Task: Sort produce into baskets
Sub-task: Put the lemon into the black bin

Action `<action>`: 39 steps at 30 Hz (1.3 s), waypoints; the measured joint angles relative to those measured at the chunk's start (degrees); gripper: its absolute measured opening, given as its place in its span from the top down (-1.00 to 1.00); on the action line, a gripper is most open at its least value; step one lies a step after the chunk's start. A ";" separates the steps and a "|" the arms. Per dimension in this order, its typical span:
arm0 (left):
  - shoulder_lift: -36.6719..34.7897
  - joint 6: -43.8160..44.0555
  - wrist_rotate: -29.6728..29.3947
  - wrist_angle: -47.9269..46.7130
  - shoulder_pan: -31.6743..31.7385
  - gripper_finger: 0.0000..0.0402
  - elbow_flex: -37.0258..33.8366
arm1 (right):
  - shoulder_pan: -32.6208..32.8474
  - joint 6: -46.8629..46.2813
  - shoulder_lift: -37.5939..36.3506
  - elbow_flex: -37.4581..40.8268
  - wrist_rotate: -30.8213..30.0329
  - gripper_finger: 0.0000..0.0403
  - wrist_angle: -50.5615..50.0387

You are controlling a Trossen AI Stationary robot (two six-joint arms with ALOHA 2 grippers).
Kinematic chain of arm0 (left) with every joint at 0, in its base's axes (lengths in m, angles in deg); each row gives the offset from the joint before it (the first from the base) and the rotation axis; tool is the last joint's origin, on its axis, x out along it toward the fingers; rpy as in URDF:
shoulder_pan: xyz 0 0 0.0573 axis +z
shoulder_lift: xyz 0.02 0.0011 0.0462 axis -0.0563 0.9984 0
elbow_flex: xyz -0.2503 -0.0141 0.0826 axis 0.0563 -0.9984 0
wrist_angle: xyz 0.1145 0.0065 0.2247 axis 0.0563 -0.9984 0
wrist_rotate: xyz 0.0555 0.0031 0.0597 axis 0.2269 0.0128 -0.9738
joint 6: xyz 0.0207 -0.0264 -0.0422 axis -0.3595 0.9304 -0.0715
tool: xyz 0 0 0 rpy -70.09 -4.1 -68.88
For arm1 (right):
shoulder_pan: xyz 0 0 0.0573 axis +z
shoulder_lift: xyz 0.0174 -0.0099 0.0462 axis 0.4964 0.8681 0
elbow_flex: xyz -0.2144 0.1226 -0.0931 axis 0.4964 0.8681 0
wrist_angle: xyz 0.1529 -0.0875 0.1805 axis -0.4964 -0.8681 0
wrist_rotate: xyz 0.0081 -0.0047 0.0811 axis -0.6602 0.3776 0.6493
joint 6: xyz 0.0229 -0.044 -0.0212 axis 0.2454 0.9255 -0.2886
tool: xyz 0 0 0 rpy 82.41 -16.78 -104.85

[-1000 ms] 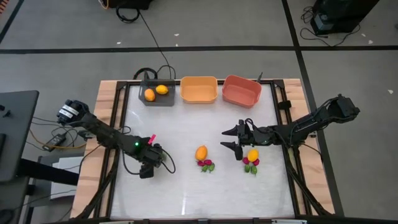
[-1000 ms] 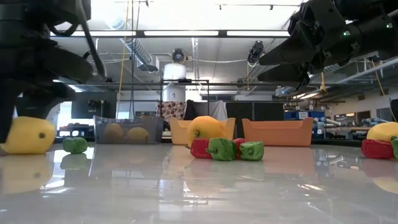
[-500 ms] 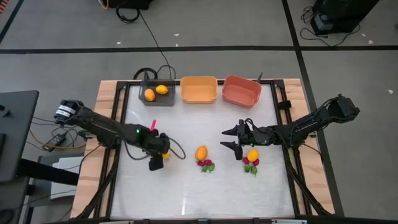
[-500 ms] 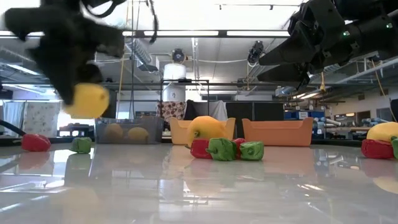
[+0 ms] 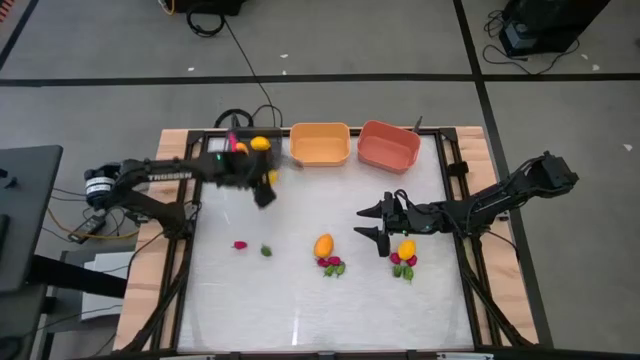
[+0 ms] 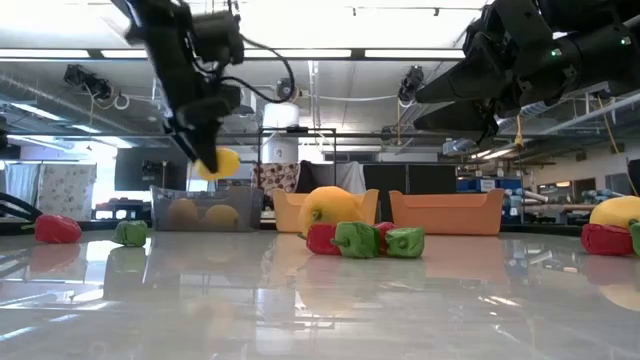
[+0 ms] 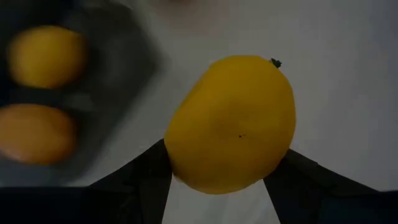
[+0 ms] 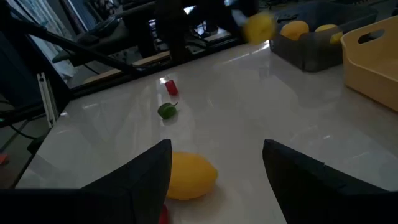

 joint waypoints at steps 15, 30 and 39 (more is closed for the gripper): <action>1.36 -10.01 1.99 15.84 26.08 -0.17 -2.32 | 0.00 -0.05 0.00 0.00 -4.74 -0.31 -0.04; 4.09 -7.52 0.58 15.78 28.21 -0.68 -2.39 | 0.02 0.22 0.00 0.00 -4.31 -0.31 -0.08; 4.09 -9.84 9.32 15.64 22.45 -0.68 -2.39 | -0.09 0.03 0.00 0.00 -4.30 -0.31 -0.14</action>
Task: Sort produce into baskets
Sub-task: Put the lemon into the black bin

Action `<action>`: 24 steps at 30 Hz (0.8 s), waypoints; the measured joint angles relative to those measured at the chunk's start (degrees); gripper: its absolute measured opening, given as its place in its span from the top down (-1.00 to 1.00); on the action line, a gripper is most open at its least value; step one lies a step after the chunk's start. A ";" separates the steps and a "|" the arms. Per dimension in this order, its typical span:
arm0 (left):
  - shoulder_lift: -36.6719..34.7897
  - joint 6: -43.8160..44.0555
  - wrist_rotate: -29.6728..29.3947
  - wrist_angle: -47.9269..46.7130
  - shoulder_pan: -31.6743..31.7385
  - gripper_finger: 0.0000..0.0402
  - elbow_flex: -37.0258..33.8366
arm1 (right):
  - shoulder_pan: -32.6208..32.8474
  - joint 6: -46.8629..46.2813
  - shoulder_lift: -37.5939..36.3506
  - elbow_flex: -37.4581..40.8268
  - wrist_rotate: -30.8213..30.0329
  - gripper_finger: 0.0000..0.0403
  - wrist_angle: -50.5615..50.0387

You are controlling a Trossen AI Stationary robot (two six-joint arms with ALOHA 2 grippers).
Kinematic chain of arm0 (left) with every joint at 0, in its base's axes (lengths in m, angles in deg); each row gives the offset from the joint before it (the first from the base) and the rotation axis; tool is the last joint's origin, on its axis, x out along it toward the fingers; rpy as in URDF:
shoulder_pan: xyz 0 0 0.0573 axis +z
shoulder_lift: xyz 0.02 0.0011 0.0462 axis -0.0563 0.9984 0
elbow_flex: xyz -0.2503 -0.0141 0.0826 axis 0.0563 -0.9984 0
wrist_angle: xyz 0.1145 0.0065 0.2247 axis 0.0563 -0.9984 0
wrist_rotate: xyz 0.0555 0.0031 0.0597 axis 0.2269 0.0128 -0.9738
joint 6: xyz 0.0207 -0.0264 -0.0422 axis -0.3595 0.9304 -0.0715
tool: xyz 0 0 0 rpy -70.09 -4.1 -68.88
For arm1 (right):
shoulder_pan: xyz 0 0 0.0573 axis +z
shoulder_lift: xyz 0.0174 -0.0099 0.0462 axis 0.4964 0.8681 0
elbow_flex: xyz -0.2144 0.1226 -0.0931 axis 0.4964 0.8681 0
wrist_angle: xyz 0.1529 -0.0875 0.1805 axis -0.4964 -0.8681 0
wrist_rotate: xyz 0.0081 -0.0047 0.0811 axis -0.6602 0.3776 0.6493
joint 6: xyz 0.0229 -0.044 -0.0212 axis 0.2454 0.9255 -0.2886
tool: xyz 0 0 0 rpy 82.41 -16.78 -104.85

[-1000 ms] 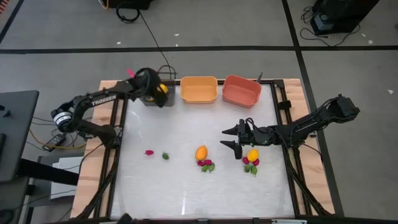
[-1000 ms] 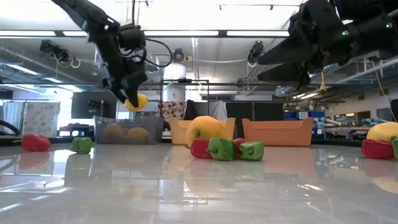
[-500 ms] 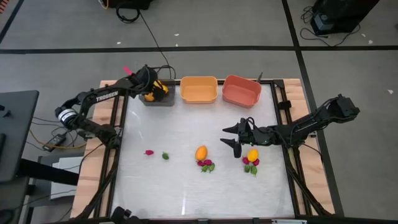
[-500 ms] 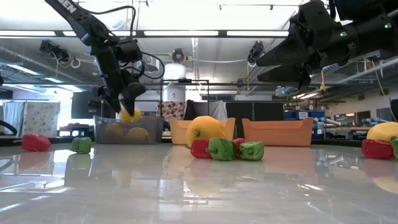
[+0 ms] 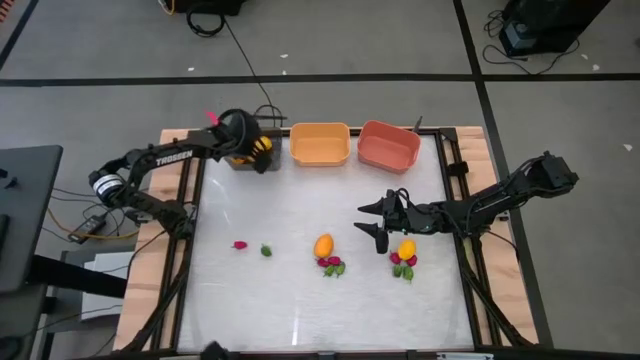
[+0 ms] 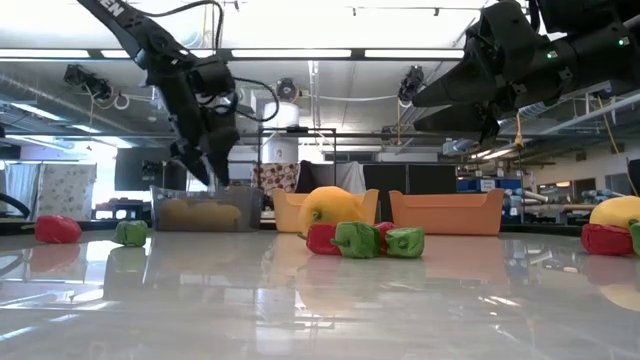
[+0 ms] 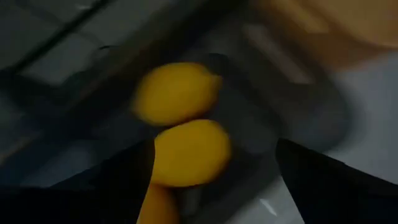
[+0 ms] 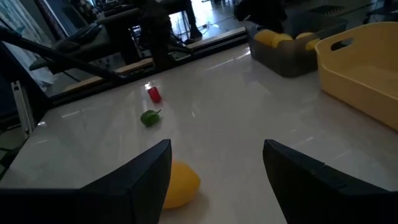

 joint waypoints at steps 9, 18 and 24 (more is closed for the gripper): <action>-0.02 4.55 10.16 4.72 -15.32 -0.61 0.01 | -0.02 0.00 0.00 0.00 -0.48 -0.31 0.01; -0.02 19.42 0.55 14.49 -32.92 -0.58 0.01 | -0.02 -0.02 0.00 0.00 -1.53 -0.31 -0.01; -0.02 27.48 -1.74 15.06 -38.55 -0.58 0.01 | -0.04 2.42 0.00 0.00 1.23 -0.31 -4.24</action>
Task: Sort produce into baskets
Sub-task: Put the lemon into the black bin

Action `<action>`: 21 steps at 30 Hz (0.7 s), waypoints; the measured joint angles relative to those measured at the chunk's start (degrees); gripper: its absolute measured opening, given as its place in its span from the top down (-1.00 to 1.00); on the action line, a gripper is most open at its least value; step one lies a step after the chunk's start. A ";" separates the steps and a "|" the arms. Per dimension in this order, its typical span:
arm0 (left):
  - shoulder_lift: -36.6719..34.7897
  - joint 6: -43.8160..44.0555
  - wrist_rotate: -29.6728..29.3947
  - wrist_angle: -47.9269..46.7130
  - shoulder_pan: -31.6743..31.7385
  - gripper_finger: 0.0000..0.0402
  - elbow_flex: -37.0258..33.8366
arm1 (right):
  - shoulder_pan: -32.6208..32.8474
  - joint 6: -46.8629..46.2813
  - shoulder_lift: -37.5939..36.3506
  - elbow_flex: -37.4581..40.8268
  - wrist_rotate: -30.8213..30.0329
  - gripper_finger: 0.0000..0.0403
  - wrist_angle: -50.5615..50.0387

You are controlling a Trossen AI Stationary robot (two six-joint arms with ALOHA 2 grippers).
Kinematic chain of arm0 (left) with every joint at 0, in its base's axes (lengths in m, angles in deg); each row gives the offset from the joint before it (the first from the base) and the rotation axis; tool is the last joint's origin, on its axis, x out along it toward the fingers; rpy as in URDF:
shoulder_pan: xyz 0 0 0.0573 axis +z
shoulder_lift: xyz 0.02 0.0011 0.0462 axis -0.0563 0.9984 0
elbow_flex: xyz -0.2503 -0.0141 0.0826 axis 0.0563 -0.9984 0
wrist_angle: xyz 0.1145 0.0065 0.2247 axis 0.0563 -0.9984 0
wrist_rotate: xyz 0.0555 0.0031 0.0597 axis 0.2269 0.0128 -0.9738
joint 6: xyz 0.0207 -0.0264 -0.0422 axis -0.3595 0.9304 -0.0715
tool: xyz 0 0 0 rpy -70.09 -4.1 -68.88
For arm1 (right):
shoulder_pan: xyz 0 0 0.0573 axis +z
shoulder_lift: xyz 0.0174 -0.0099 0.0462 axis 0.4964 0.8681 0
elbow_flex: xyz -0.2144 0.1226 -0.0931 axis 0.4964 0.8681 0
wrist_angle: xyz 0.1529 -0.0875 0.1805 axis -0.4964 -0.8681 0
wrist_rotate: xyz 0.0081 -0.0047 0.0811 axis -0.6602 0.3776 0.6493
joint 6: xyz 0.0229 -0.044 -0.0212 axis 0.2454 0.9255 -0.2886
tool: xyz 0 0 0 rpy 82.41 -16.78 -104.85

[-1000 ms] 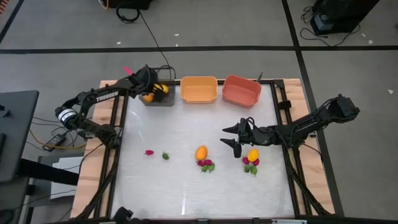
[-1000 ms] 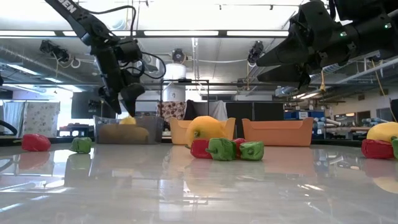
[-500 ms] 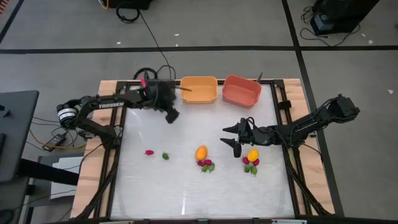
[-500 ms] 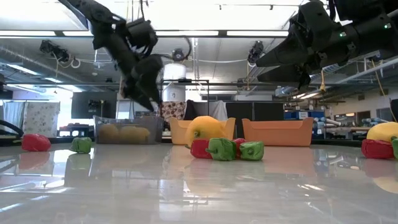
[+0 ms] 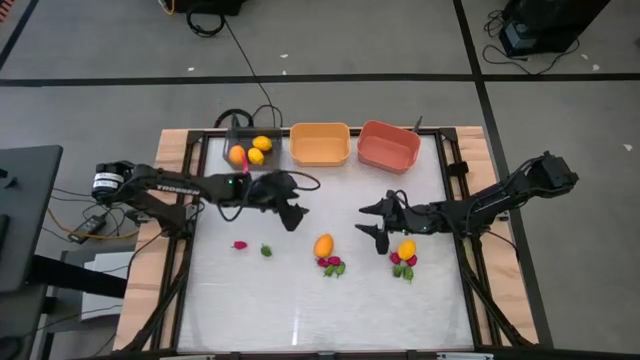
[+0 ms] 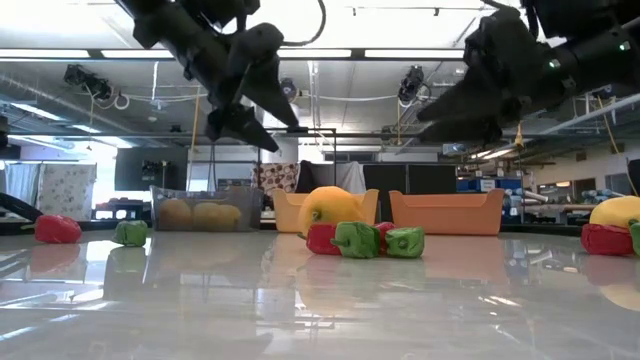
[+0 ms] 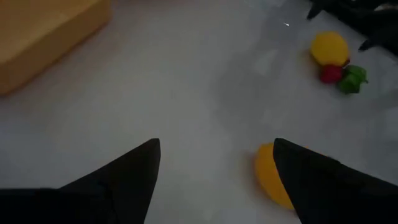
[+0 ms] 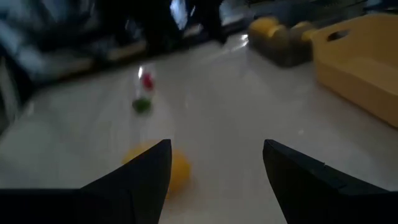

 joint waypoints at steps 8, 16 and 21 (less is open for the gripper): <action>5.89 5.70 0.70 1.56 -3.35 -0.58 1.45 | 0.00 0.51 0.02 0.00 2.08 -0.31 -3.31; 15.42 5.80 4.41 -1.21 -6.44 -0.58 9.96 | 1.27 0.29 5.55 -0.06 5.86 -0.25 -4.15; 19.57 7.00 4.56 -9.91 -8.98 -0.58 15.81 | 1.38 0.66 13.52 -0.05 8.09 -0.11 5.45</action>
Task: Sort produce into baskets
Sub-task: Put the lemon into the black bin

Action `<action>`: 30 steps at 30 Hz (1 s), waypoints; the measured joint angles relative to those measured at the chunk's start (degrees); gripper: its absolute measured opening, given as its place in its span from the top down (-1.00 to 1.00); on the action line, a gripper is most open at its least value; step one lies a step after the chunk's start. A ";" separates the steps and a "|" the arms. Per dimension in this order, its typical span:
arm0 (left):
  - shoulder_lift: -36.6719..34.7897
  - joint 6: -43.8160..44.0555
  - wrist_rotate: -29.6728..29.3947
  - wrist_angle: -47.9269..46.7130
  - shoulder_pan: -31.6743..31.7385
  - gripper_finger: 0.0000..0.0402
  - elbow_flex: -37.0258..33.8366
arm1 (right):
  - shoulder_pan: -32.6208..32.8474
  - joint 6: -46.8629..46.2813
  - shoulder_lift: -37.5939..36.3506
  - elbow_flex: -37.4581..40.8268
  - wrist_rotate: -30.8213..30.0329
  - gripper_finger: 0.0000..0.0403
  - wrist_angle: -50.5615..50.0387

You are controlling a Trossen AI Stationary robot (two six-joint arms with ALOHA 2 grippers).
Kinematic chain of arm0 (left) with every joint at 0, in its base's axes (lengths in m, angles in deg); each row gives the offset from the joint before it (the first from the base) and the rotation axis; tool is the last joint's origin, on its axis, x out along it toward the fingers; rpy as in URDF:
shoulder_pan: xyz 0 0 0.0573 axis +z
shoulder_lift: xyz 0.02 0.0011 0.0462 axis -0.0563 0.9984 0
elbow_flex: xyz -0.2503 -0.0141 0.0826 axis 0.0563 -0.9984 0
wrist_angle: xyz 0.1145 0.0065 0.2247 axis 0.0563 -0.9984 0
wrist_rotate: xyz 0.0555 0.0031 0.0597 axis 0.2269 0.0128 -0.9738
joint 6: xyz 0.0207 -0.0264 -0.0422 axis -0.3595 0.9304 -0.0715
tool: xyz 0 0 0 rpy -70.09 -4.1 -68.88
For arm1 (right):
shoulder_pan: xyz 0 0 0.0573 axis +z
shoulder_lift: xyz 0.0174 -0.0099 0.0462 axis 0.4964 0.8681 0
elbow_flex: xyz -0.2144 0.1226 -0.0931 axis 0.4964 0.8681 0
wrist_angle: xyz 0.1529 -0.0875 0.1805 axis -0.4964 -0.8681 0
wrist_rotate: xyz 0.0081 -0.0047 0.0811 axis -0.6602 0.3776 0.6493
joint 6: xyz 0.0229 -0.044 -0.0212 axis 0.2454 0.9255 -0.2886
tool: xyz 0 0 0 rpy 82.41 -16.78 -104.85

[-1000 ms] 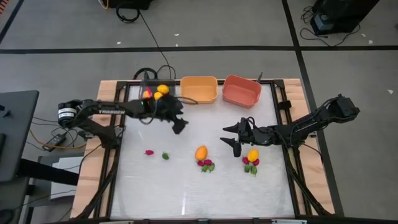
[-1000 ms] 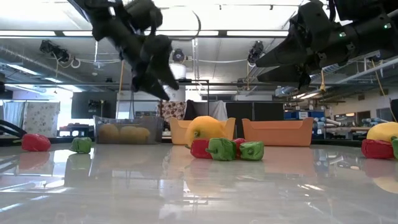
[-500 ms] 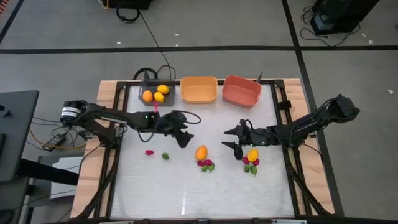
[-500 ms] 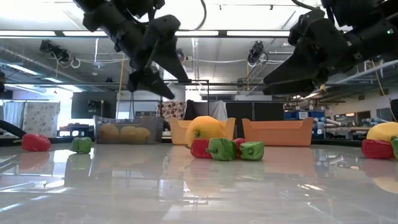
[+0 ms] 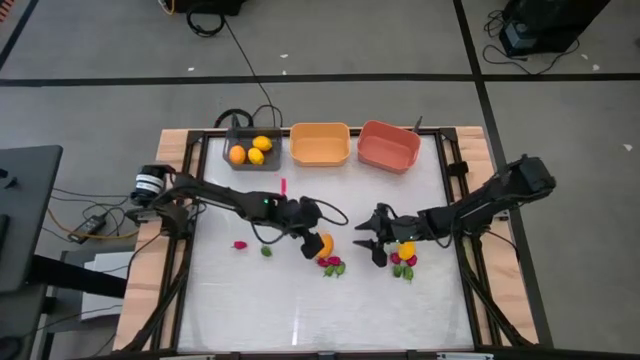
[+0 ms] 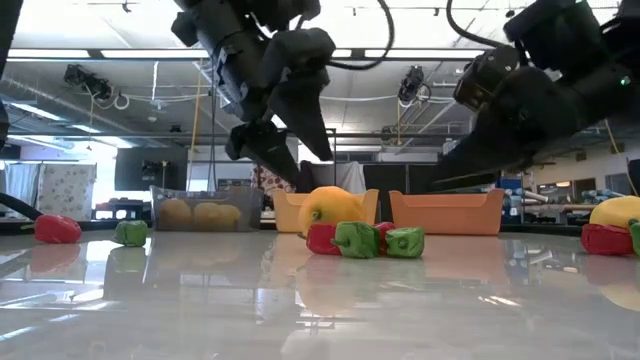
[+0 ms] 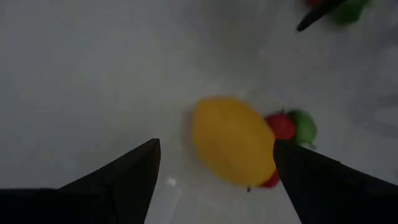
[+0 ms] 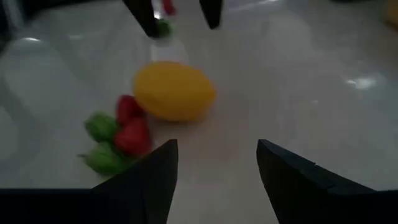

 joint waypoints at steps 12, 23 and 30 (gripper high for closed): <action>4.50 4.57 0.15 0.30 -2.99 -0.58 2.60 | 0.04 2.95 15.46 -11.41 4.87 0.01 2.81; 5.31 4.42 -0.04 0.96 -2.90 -0.58 2.62 | -1.11 5.66 18.42 -16.39 7.71 0.02 1.29; 5.31 3.44 -0.25 -2.51 -2.92 -0.58 2.59 | -1.81 5.93 18.22 -16.97 6.85 0.02 0.21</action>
